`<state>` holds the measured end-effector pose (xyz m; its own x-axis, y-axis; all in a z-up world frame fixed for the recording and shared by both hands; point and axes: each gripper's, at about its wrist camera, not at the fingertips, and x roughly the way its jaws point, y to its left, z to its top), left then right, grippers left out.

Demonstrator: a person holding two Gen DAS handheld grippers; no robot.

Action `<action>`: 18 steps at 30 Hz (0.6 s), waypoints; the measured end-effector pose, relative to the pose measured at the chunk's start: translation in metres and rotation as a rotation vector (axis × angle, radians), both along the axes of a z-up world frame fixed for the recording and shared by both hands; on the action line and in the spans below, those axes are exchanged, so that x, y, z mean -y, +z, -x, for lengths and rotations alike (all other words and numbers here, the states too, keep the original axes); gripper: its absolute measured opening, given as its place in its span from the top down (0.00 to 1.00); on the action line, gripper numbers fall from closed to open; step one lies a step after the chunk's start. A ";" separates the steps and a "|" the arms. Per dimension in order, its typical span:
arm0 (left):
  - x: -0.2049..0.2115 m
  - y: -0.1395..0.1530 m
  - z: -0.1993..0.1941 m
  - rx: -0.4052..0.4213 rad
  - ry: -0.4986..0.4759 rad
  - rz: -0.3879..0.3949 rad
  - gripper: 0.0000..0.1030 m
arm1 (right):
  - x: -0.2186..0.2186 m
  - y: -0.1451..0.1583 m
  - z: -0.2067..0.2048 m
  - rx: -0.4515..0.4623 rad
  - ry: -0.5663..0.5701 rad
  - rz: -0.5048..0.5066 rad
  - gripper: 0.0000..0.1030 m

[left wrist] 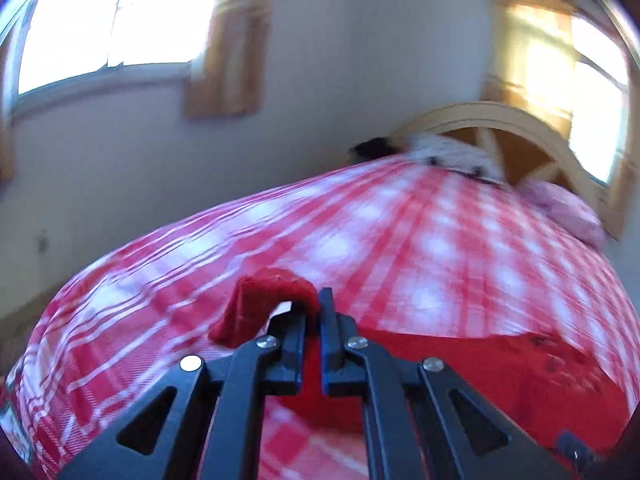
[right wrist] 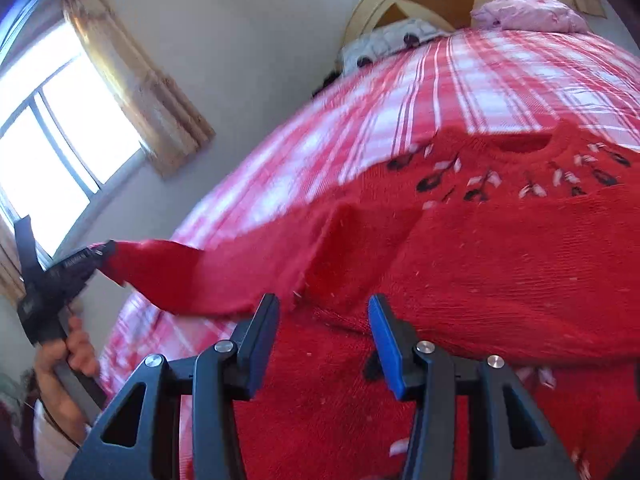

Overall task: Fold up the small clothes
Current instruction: 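Grasp the other sleeve cuff with the left gripper, then lay the sleeve across the body and open the left gripper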

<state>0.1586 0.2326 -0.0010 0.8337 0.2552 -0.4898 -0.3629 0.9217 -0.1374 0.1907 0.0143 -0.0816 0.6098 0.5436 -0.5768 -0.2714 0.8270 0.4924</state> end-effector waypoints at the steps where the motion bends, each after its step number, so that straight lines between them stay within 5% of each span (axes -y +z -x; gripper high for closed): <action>1: 0.015 0.007 0.002 0.016 -0.042 -0.012 0.95 | 0.007 0.007 0.004 0.012 -0.011 -0.007 0.53; 5: 0.087 0.026 0.009 0.074 -0.227 -0.046 0.95 | 0.045 0.032 0.022 0.043 -0.088 -0.007 0.53; 10: 0.174 0.015 0.012 0.063 -0.431 -0.050 0.94 | 0.099 0.041 0.051 0.062 -0.211 0.035 0.53; 15: 0.241 -0.028 0.013 -0.036 -0.583 -0.096 0.86 | 0.138 0.018 0.066 -0.026 -0.296 0.010 0.53; 18: 0.257 -0.058 0.010 -0.175 -0.638 -0.118 0.81 | 0.149 0.009 0.066 -0.066 -0.308 -0.022 0.53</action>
<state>0.1487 -0.0242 -0.0589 0.7496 -0.2007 -0.6307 0.2498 0.9682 -0.0112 0.1251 -0.1348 -0.0729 0.7091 0.3521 -0.6109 0.0233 0.8542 0.5194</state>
